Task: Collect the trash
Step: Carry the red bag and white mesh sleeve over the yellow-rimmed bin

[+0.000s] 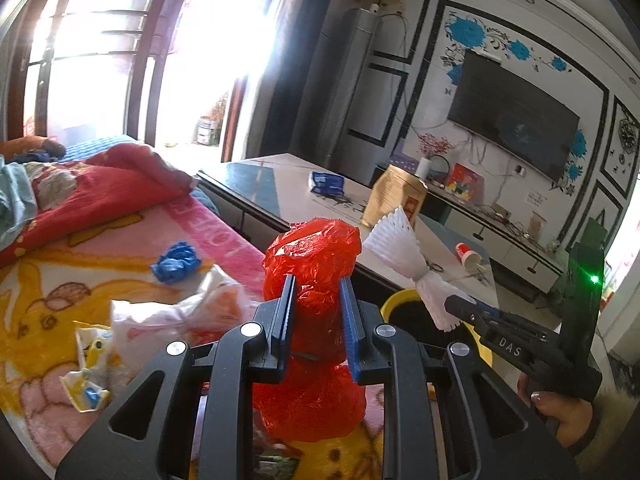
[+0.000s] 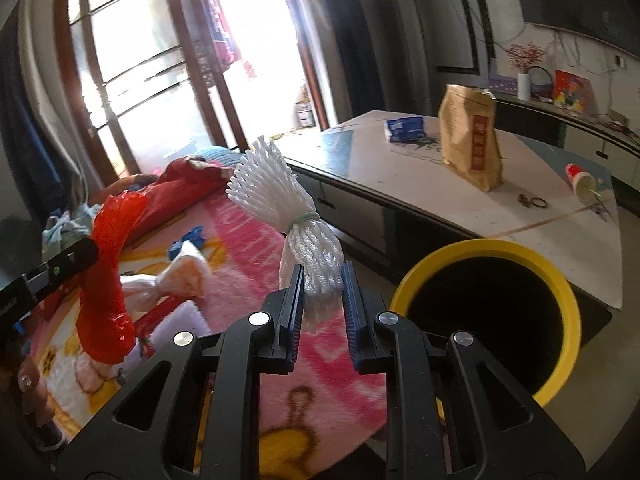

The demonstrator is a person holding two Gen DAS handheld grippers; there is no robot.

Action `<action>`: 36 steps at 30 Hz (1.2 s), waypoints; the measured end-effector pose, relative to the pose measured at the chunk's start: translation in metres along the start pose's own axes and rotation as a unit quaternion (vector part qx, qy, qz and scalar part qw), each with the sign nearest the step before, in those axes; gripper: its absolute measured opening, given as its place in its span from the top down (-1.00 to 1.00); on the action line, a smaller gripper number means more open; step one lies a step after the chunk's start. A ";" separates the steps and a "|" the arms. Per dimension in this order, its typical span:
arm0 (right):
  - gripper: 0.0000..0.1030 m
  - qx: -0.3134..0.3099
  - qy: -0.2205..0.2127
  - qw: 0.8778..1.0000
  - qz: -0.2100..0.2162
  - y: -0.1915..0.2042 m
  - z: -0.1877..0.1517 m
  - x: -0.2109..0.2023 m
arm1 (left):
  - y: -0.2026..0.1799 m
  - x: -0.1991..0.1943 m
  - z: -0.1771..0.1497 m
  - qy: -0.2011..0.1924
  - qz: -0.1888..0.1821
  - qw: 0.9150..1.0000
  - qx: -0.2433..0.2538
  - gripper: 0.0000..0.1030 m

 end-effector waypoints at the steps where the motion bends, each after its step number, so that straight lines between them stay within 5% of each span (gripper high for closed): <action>1: 0.74 0.005 0.000 1.000 -0.006 -0.006 0.000 -0.001 | -0.004 0.003 -0.001 0.002 -0.004 1.000 0.002 0.60; 36: 0.74 0.131 0.011 0.979 -0.158 -0.176 -0.005 -0.020 | -0.150 0.109 -0.037 0.075 -0.119 0.987 0.077 0.60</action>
Point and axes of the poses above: each gripper's, at about its wrist camera, not at the fingertips, and x roughly the way its jaws point, y to its left, z to its top, the point moved 10 cm from there along x, roughly the way its jaws point, and after that the axes turned 5 degrees about x, right-handed, at the moved point
